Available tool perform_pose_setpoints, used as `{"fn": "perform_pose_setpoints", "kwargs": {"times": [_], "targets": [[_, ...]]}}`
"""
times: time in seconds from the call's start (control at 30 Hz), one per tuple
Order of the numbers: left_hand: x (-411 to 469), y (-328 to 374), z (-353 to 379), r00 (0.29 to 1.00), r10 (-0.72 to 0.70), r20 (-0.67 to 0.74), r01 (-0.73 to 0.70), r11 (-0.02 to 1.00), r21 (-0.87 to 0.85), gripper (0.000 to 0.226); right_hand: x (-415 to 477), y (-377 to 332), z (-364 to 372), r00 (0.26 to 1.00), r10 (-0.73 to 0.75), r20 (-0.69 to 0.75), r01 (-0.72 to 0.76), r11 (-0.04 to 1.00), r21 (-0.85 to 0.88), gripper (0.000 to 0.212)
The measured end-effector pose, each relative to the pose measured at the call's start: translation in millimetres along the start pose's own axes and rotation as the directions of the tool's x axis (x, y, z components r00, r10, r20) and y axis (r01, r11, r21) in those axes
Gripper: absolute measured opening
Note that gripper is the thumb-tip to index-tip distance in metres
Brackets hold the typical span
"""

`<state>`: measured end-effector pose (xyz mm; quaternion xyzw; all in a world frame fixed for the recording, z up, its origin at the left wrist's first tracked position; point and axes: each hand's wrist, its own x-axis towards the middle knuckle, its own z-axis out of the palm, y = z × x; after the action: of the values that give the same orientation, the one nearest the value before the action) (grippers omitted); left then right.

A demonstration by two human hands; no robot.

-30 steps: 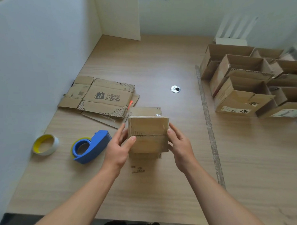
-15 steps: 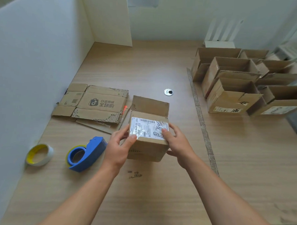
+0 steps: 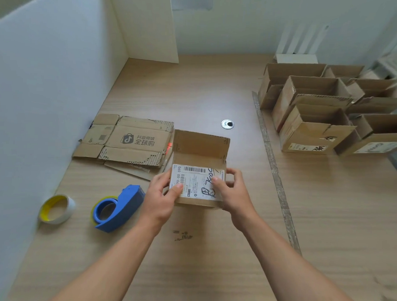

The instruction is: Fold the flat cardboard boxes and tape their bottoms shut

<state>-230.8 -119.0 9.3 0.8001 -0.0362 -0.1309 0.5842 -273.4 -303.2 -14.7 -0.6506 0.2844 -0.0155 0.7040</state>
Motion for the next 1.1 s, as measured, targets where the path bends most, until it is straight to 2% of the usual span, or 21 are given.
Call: {"fn": "perform_pose_setpoints", "kwargs": {"times": [0.13, 0.27, 0.4, 0.5, 0.6, 0.67, 0.73, 0.83, 0.93, 1.1], "targets": [[6.5, 5.5, -2.8, 0.994, 0.078, 0.079, -0.079, 0.997, 0.016, 0.046, -4.2, -10.6, -7.9, 0.994, 0.044, 0.097, -0.057, 0.989, 0.137, 0.027], [9.2, 1.5, -7.8, 0.984, 0.026, 0.175, -0.02, 0.999, -0.034, 0.046, -7.6, -11.0, -21.0, 0.989, 0.065, 0.133, -0.098, 0.959, 0.265, 0.04], [3.9, -7.3, -7.1, 0.972, -0.064, 0.224, 0.099, 0.984, -0.149, 0.066, -8.9, -2.8, -29.3, 0.996, 0.049, 0.068, -0.064, 0.972, 0.227, 0.044], [0.1, -12.7, -6.2, 0.949, -0.148, 0.28, 0.23, 0.93, -0.286, 0.052, -10.6, 8.5, -38.2, 0.996, 0.062, 0.063, -0.072, 0.983, 0.17, 0.039], [-2.9, -17.9, -7.8, 0.93, -0.253, 0.267, 0.333, 0.888, -0.318, 0.055, -13.2, 21.8, -43.5, 0.99, 0.096, 0.104, -0.102, 0.993, 0.053, 0.027], [-5.0, -17.8, -6.6, 0.909, -0.29, 0.298, 0.356, 0.914, -0.195, 0.054, -14.2, 27.7, -44.5, 0.986, 0.124, 0.115, -0.123, 0.992, -0.01, 0.029], [-5.9, -15.1, -4.0, 0.886, -0.319, 0.338, 0.331, 0.943, 0.024, 0.047, -12.7, 31.0, -44.1, 0.985, 0.135, 0.106, -0.126, 0.988, -0.088, 0.05], [-4.3, -10.3, 0.2, 0.898, -0.329, 0.293, 0.255, 0.93, 0.263, 0.061, -11.2, 28.7, -38.5, 0.986, 0.118, 0.121, -0.09, 0.972, -0.218, 0.072], [-3.7, -3.2, 3.2, 0.915, -0.298, 0.272, 0.207, 0.925, 0.319, 0.069, -10.8, 25.1, -30.1, 0.989, 0.029, 0.145, 0.017, 0.951, -0.31, 0.072], [-3.8, 4.3, 5.2, 0.927, -0.297, 0.231, 0.201, 0.91, 0.362, 0.073, -9.9, 25.7, -23.2, 0.994, -0.001, 0.109, 0.035, 0.949, -0.315, 0.089]]}}
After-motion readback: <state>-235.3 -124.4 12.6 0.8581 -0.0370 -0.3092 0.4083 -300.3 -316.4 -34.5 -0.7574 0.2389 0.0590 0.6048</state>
